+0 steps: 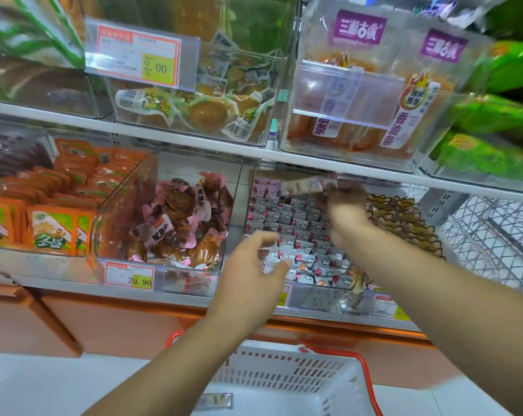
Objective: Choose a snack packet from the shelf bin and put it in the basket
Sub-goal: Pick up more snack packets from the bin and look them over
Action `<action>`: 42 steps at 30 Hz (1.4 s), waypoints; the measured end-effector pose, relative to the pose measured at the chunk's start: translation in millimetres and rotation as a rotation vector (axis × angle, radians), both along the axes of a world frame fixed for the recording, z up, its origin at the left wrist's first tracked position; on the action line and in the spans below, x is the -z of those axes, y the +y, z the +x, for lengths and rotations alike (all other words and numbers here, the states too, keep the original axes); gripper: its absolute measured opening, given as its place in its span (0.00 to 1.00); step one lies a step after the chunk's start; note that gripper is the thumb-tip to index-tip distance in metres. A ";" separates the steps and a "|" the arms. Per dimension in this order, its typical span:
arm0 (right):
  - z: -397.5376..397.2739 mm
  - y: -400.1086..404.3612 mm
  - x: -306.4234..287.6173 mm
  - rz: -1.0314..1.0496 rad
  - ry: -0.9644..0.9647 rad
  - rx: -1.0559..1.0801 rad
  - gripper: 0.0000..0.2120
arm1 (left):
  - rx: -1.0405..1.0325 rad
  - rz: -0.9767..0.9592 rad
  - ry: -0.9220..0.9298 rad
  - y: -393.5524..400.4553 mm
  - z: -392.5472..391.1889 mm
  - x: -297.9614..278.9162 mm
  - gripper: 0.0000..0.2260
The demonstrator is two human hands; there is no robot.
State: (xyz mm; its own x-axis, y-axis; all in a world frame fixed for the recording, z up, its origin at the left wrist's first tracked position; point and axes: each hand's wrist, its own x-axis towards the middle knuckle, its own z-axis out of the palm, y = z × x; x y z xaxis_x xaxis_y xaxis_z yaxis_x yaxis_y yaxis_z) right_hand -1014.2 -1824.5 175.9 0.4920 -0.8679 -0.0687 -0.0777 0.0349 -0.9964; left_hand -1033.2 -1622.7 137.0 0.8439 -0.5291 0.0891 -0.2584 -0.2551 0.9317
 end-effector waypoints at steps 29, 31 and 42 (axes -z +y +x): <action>-136.2 40.6 30.6 0.381 -0.073 -0.387 0.04 | -0.151 -0.409 0.498 11.6 -7.7 11.2 0.10; -135.2 40.2 32.6 0.367 -0.068 -0.391 0.03 | -0.127 -0.390 0.482 10.6 -7.6 11.6 0.11; -143.6 38.1 39.5 -0.364 0.085 -0.715 0.21 | -0.101 -0.468 0.633 14.3 -4.4 9.5 0.08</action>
State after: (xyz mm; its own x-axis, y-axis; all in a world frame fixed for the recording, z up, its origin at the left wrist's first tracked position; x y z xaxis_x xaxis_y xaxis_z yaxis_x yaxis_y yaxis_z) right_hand -1157.8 -1786.4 136.4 0.9427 -0.3199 0.0949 -0.0349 -0.3774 -0.9254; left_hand -1037.6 -1608.3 127.5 0.8503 -0.4735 -0.2299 0.3602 0.2050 0.9101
